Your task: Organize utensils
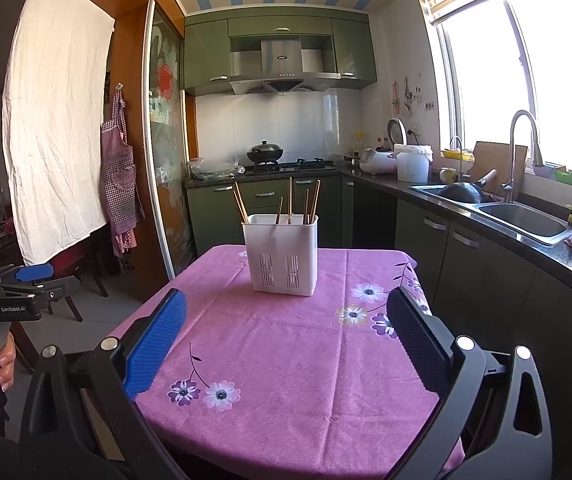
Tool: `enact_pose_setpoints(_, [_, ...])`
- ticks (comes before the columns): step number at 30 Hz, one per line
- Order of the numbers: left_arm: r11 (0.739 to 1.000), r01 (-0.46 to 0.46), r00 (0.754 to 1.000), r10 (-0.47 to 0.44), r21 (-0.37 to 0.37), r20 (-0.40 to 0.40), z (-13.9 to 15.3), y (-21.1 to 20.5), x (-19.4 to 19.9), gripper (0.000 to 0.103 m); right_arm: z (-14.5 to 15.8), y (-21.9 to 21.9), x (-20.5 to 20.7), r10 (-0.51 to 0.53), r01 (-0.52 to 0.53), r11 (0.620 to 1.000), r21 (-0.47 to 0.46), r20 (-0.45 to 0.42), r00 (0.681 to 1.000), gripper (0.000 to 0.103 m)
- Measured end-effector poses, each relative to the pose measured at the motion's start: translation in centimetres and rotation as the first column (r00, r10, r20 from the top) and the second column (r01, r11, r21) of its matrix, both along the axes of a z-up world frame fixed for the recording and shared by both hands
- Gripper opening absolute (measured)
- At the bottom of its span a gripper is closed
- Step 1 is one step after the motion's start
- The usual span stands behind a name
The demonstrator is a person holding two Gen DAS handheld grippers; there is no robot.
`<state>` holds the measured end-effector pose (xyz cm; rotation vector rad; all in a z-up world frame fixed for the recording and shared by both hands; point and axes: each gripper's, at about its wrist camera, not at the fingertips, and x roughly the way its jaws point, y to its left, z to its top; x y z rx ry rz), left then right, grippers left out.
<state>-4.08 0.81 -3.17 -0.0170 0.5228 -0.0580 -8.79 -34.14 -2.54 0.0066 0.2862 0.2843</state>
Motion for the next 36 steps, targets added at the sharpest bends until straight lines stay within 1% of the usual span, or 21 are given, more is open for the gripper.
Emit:
enact_pose_setpoints(8, [1.000, 0.002, 1.000, -0.002, 0.003, -0.012, -0.14, 0.12, 0.16, 0.096, -0.15, 0.05, 0.20, 0.003, -0.003, 1.000, 0.002, -0.004, 1.000, 0.099])
enact_pose_setpoints(36, [1.000, 0.003, 1.000, -0.003, 0.018, -0.017, -0.08, 0.03, 0.15, 0.096, -0.66, -0.01, 0.12, 0.006, -0.006, 1.000, 0.007, -0.010, 1.000, 0.099])
